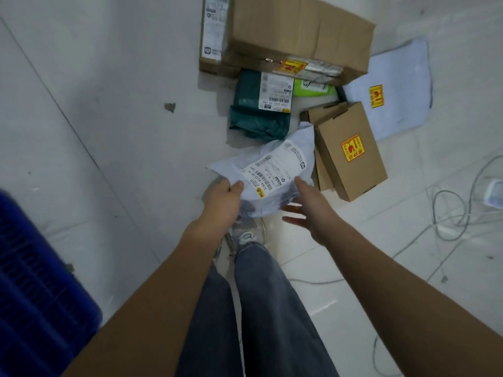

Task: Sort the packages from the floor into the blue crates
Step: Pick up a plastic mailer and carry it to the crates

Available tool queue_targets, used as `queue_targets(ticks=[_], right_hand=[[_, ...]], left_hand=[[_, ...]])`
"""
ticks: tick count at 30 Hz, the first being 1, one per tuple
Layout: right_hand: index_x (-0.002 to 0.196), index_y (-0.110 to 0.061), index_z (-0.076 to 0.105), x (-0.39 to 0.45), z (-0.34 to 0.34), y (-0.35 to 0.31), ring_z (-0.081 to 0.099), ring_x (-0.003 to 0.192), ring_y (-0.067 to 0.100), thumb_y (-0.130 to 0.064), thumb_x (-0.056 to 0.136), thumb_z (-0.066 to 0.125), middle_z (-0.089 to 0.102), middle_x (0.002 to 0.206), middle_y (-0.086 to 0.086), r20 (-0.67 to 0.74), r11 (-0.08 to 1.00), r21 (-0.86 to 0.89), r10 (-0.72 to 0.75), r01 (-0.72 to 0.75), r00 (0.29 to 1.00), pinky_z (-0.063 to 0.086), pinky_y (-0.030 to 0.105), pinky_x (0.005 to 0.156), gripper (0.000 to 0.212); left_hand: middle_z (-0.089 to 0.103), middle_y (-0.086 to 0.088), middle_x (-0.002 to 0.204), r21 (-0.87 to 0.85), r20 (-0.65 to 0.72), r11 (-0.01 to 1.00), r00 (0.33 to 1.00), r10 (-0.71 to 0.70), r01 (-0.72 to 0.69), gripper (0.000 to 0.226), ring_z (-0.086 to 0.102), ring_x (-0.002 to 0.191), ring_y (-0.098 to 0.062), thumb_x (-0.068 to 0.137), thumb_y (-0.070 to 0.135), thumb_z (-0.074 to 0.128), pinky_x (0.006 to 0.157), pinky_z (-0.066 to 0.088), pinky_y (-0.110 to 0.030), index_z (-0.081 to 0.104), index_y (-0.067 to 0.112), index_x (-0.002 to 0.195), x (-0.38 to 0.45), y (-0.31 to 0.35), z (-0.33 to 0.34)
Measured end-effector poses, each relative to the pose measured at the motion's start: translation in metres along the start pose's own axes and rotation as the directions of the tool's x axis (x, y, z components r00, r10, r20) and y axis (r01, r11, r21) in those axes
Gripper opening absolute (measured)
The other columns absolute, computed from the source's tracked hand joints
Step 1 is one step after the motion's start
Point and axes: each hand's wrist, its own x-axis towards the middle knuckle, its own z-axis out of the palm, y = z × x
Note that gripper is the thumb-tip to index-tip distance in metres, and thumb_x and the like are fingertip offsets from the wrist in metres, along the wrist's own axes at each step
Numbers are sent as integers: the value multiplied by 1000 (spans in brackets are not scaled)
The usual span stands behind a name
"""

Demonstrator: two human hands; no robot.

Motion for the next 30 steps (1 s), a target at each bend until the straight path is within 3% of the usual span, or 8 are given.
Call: queue_targets(ticks=[3,7,11,17,21,24,26,30], right_hand=[[138,-13,38,-31,24,7,51,109,26,-49,94,43,48,135,12,-6,995,59,78,-78,997,48,41,86,58],[130,-18,47,-82,48,-2,53,116,29,-57,90,44,53,134,9,76,969,226,85,-100,993,47,44,94,56],[102,-24,61,-142,55,-28,56,112,43,-57,87,44,53,134,22,177,878,478,-108,11,978,50,42,80,40],[131,-20,51,-227,88,-73,58,116,27,-61,75,46,59,129,10,272,747,654,-380,120,884,47,43,97,70],[125,-21,54,-282,104,-100,57,116,23,-57,94,29,61,126,8,145,720,646,-442,253,885,44,44,101,54],[89,-24,62,-324,106,-120,62,79,10,-32,98,45,66,84,-3,-22,685,534,-576,497,817,51,33,72,21],[85,-23,65,-345,108,-130,61,76,10,-22,94,55,67,83,-3,-88,664,512,-590,545,802,50,27,65,13],[81,-12,58,-368,125,-140,52,70,17,-10,93,55,57,78,8,2,680,468,-639,564,769,46,27,61,13]], left_hand=[[60,-20,112,85,1,996,1000,29,-29,22,58,102,-31,96,24,48,92,47,-42,54,3,92,-34,8,-11],[60,-7,104,40,21,997,997,68,-69,15,56,84,-12,96,29,46,69,43,-25,52,15,94,-93,22,-45],[61,13,112,-139,0,969,978,208,-206,18,55,96,8,97,23,46,76,44,-7,53,28,113,-164,47,-90],[50,24,122,-234,-178,827,859,480,-511,36,47,107,23,93,11,48,83,36,4,48,37,118,-260,86,-122],[51,28,118,-266,-239,801,842,484,-536,31,48,110,17,92,17,51,83,37,3,48,38,115,-303,102,-135],[49,34,117,-243,-262,792,824,503,-561,33,46,109,23,93,20,52,83,34,5,46,46,112,-337,112,-148],[50,31,122,-227,-293,790,813,503,-570,35,45,111,22,92,19,53,88,34,4,47,47,112,-353,114,-156],[61,13,123,-236,-385,791,802,457,-564,35,57,115,-6,89,17,57,99,44,-18,56,27,122,-374,104,-166]])
